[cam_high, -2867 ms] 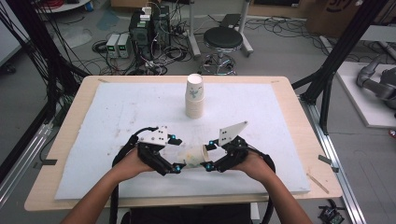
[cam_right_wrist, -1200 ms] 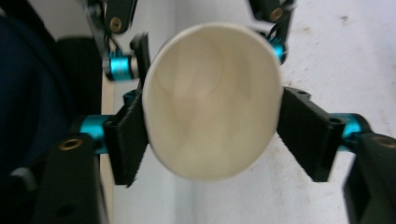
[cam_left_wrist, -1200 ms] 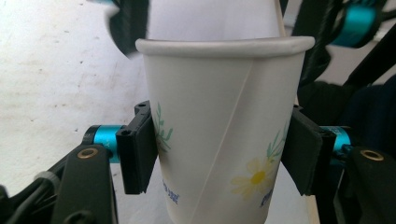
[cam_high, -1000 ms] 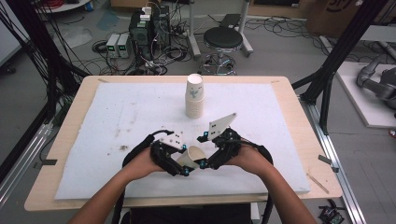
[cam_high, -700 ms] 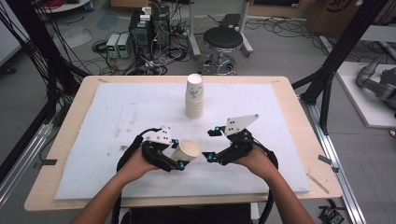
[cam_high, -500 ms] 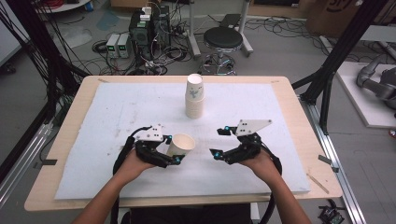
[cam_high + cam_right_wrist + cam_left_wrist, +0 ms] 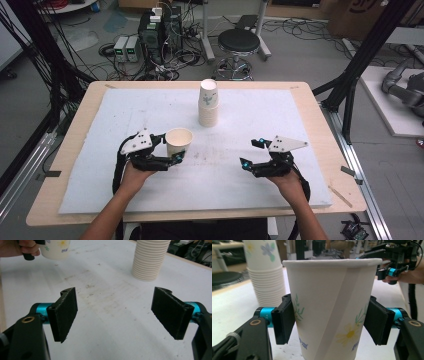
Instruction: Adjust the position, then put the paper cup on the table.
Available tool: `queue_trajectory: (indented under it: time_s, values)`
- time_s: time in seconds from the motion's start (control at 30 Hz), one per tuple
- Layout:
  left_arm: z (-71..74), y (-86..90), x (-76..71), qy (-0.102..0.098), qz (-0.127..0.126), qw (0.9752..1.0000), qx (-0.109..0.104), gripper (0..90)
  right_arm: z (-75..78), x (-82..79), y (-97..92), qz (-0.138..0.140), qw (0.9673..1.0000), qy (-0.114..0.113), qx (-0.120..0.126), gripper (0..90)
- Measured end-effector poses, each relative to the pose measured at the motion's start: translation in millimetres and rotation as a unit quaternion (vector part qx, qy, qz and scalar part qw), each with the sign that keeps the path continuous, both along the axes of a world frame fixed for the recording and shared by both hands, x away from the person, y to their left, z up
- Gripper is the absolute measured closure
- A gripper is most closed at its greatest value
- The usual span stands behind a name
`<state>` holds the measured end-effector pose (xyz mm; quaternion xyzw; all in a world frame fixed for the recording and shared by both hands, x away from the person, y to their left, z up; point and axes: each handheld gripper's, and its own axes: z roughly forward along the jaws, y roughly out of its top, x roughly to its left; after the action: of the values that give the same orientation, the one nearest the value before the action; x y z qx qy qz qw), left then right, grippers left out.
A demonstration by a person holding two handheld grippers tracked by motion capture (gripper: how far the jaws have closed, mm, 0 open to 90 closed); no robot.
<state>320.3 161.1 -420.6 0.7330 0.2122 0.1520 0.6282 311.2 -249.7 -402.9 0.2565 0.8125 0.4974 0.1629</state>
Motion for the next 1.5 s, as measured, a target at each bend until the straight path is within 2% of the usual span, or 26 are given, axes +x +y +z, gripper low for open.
queue_trajectory:
  time_s: [0.17, 0.4, 0.5, 0.7, 1.0, 1.1, 1.27, 1.5]
  values:
    - [-2.3, 9.5, 1.4, -0.001, 0.017, 0.9998, -0.009, 31.4, 1.0, 0.2, -2.5, -0.011, 0.9999, -0.006, 0.008, 21.5]
    - [0.0, 19.3, 2.0, -0.014, 0.041, 0.9989, -0.021, 31.1, -2.9, 0.4, 0.8, -0.003, 0.9999, 0.005, 0.011, 21.5]
    - [0.2, 21.0, 2.5, -0.018, 0.046, 0.9984, -0.026, 30.9, -2.9, -1.1, 2.1, -0.002, 1.0000, -0.002, 0.007, 21.5]
    - [-2.5, 20.3, 4.6, -0.023, 0.049, 0.9984, -0.013, 30.9, -2.7, -0.9, -0.1, -0.009, 0.9999, -0.004, 0.006, 21.5]
    - [-11.9, 18.1, 8.9, 0.000, 0.087, 0.9962, -0.002, 31.0, -5.2, 0.0, -0.1, -0.010, 0.9999, -0.003, 0.001, 21.5]
    - [-15.0, 13.8, 10.8, 0.008, 0.098, 0.9950, 0.016, 31.1, -6.2, -0.3, 0.0, -0.010, 0.9999, -0.001, 0.000, 21.5]
    - [-22.9, 6.7, 17.2, 0.024, 0.100, 0.9941, 0.033, 31.1, -7.7, -0.5, 0.3, -0.009, 1.0000, 0.000, -0.002, 21.6]
    - [-34.3, -2.5, 24.2, 0.049, 0.104, 0.9902, 0.080, 30.8, -7.9, -1.9, 2.1, -0.003, 1.0000, 0.000, -0.004, 21.6]
